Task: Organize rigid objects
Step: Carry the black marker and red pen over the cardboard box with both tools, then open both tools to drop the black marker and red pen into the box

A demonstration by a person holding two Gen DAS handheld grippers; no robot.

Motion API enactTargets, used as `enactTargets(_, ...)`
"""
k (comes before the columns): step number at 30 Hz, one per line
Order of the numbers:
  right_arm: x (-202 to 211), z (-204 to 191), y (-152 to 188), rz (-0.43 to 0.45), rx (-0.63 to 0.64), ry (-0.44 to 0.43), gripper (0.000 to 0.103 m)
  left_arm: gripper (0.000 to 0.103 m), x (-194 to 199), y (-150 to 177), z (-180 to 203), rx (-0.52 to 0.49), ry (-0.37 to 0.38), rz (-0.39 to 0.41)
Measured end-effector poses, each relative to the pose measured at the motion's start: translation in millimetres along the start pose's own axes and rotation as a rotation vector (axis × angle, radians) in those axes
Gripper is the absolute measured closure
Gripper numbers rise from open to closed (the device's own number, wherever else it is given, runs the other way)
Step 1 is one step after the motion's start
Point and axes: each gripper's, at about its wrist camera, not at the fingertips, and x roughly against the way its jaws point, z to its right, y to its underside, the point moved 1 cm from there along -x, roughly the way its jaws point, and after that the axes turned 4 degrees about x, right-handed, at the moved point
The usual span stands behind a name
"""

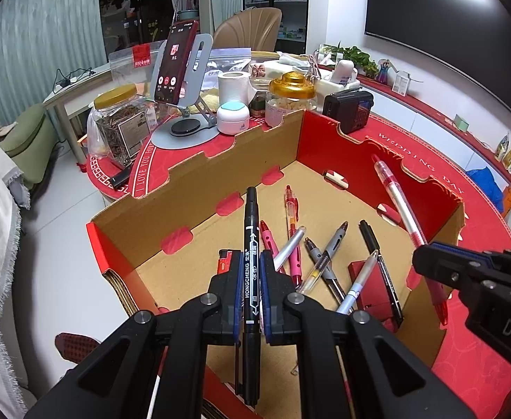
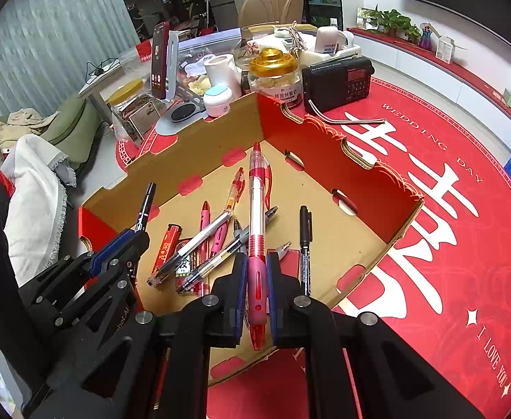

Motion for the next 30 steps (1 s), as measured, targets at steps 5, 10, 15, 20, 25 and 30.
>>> enactTargets(5, -4, 4, 0, -0.013, -0.004, 0.011, 0.091, 0.093, -3, 1, 2, -0.004, -0.004, -0.008)
enactTargets(10, -7, 8, 0, -0.019, -0.009, 0.013, 0.091, 0.093, -6, 1, 4, -0.007, -0.003, -0.014)
enactTargets(15, -10, 10, 0, -0.022, -0.011, 0.015, 0.091, 0.093, -9, 1, 5, -0.01, -0.004, -0.018)
enactTargets(20, -17, 13, 0, -0.036, -0.013, 0.017, 0.091, 0.093, -13, 2, 5, -0.014, -0.005, -0.032)
enactTargets(25, -28, 13, 2, -0.062, -0.018, 0.016, 0.091, 0.093, -16, 1, 6, -0.023, -0.02, -0.048)
enactTargets(30, -33, 12, 2, -0.072, -0.009, 0.021, 0.091, 0.093, -20, 2, 7, -0.038, -0.041, -0.07)
